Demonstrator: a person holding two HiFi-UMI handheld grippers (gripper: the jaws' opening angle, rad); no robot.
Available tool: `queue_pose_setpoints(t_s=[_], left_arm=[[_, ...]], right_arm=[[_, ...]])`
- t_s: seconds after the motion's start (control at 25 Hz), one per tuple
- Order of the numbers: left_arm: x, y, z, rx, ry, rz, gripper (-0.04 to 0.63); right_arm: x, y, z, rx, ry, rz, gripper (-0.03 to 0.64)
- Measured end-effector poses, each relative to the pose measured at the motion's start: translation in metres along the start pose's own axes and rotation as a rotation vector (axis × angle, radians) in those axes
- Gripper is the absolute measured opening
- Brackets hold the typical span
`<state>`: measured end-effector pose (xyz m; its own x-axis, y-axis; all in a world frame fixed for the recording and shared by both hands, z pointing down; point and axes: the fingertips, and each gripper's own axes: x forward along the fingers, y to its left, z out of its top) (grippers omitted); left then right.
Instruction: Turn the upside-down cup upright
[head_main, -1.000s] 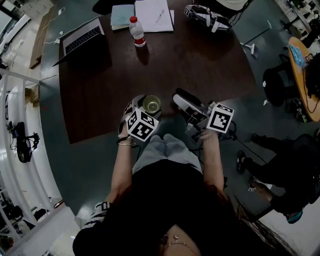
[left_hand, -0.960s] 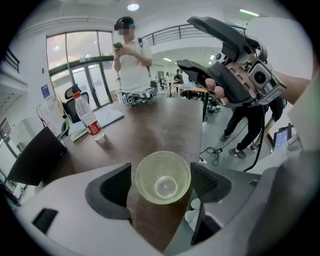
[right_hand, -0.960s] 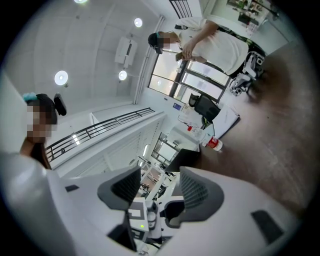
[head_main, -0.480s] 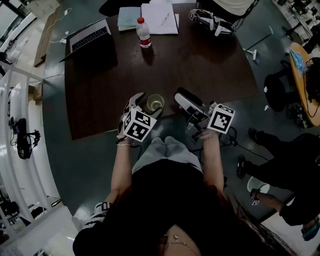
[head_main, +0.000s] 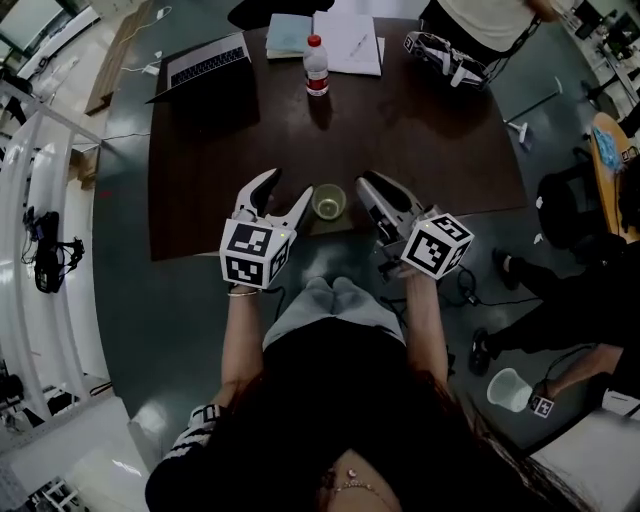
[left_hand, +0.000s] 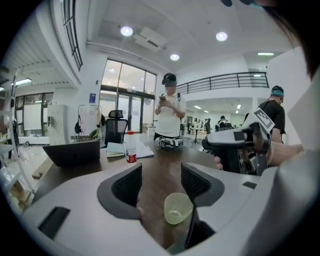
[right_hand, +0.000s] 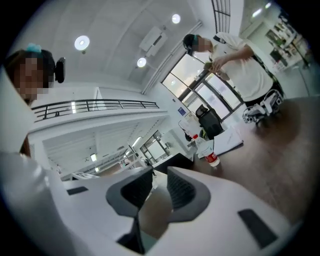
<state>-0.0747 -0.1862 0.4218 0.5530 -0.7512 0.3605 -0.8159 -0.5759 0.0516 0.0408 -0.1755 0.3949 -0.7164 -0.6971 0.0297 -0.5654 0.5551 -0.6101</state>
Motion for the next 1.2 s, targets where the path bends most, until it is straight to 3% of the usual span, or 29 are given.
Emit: queue_pose_setpoints(t_s=[0.32,0.52,0.64,0.76,1.2], left_arm=[[-0.025,0.005,0.004,-0.084,-0.017,0.031,0.21],[-0.036,0.014,0.005,-0.158,-0.032,0.112,0.144],[-0.039,0.016,0.004,-0.179,-0.021,0.154,0.1],[-0.04,0.019,0.002,-0.207,-0.016,0.177,0.003],[-0.039,0.011,0.008,-0.205,-0.021,0.157,0.003]], right_arm=[[0.016,0.013,-0.014,-0.364,0.09,-0.129,0.058],[0.019,0.016,-0.019,-0.518,0.129,-0.182,0.046],[0.018,0.018,-0.018,-0.56,0.136,-0.207,0.037],[0.017,0.016,-0.017,-0.586,0.144,-0.237,0.031],[0.013,0.009,-0.021,-0.586,0.192,-0.273,0.017]])
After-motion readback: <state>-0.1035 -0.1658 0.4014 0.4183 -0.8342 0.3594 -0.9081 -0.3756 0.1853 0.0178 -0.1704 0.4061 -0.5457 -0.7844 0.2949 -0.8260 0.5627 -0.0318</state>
